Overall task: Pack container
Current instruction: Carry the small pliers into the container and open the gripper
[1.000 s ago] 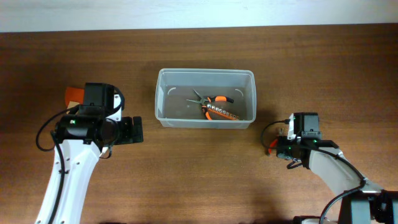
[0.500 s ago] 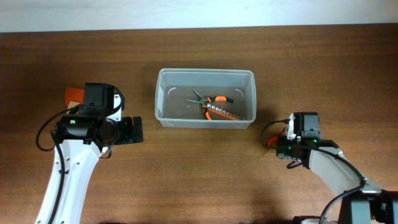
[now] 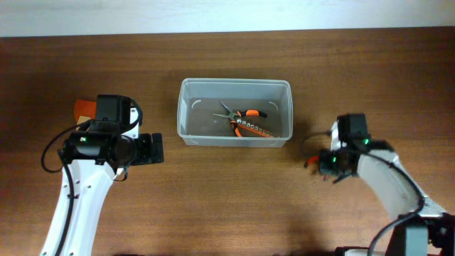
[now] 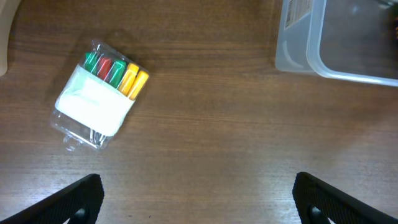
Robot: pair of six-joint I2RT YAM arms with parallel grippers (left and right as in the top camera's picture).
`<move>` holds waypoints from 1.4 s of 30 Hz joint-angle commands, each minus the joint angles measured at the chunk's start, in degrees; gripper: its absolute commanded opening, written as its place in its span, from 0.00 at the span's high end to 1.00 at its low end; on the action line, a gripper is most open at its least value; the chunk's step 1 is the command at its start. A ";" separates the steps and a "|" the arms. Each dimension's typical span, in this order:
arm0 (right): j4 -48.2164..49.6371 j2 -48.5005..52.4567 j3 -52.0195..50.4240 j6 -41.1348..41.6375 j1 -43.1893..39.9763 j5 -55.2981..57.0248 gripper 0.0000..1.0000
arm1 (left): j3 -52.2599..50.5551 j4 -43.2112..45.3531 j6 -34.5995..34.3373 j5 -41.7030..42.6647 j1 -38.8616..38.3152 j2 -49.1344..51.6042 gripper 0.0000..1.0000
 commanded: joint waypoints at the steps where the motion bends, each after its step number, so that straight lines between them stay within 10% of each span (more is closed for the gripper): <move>1: -3.63 -1.16 13.92 -0.57 0.26 1.38 0.96 | 0.07 0.13 0.94 0.42 0.13 0.09 0.01; 17: -14.71 0.76 36.57 -30.86 16.85 -2.86 0.96 | 0.07 0.13 0.94 0.44 0.13 0.09 0.01; 42: -8.11 24.76 36.98 -20.96 18.43 -4.74 0.96 | 0.07 0.13 0.92 0.46 0.13 0.09 0.01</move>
